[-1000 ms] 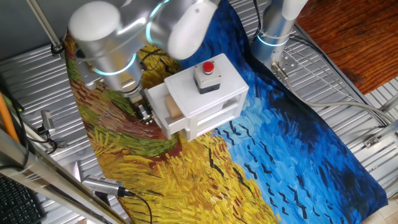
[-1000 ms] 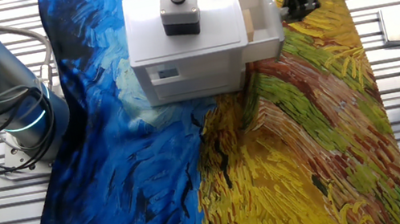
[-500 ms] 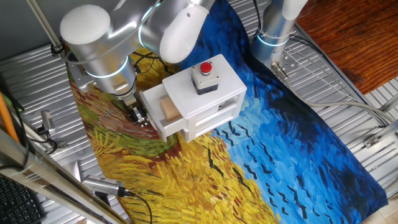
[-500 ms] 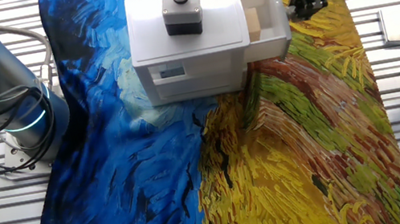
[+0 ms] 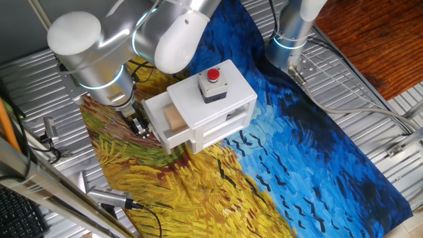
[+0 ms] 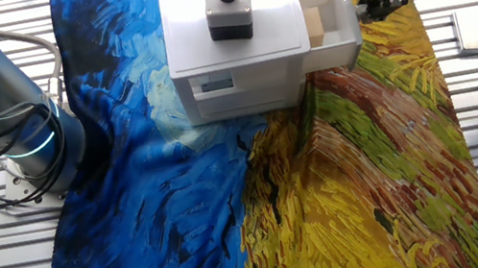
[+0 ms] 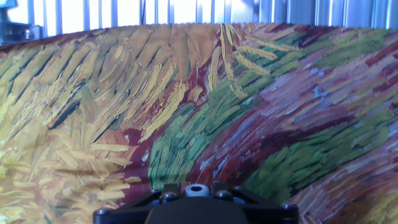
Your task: Take something out of a drawer
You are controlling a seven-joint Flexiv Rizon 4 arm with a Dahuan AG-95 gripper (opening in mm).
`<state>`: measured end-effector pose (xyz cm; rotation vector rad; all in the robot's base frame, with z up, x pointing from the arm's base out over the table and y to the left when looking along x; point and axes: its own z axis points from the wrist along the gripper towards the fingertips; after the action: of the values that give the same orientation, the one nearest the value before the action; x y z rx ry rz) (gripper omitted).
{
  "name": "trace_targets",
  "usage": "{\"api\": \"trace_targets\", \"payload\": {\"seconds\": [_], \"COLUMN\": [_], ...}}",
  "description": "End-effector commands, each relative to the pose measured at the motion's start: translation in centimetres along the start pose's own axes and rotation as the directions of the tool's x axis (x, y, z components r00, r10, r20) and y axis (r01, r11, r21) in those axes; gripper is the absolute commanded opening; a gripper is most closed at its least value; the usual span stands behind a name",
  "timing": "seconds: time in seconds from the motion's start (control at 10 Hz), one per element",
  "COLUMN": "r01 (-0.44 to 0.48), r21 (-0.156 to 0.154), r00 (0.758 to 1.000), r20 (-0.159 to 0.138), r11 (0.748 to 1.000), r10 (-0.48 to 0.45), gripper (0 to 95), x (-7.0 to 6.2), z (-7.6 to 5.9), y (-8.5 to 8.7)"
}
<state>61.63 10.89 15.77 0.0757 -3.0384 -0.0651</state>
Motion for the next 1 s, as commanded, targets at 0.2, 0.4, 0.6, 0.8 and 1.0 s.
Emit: {"api": "trace_targets", "payload": {"seconds": [0.2, 0.4, 0.6, 0.8, 1.0], "r01": [0.004, 0.008, 0.011, 0.012, 0.013], "r21": [0.001, 0.000, 0.000, 0.000, 0.001], "r00": [1.000, 1.000, 1.000, 1.000, 1.000], "r20": [-0.005, -0.003, -0.006, -0.009, -0.009], "r11": [1.000, 1.000, 1.000, 1.000, 1.000], "r10": [-0.004, -0.008, -0.011, -0.012, -0.013], "gripper": [0.0, 0.0, 0.0, 0.0, 0.0], "x": [-0.7, -1.0, -1.6, -2.0, -2.3], "z": [-0.2, -0.1, -0.2, -0.4, -0.3], "y": [0.0, 0.0, 0.0, 0.1, 0.2]}}
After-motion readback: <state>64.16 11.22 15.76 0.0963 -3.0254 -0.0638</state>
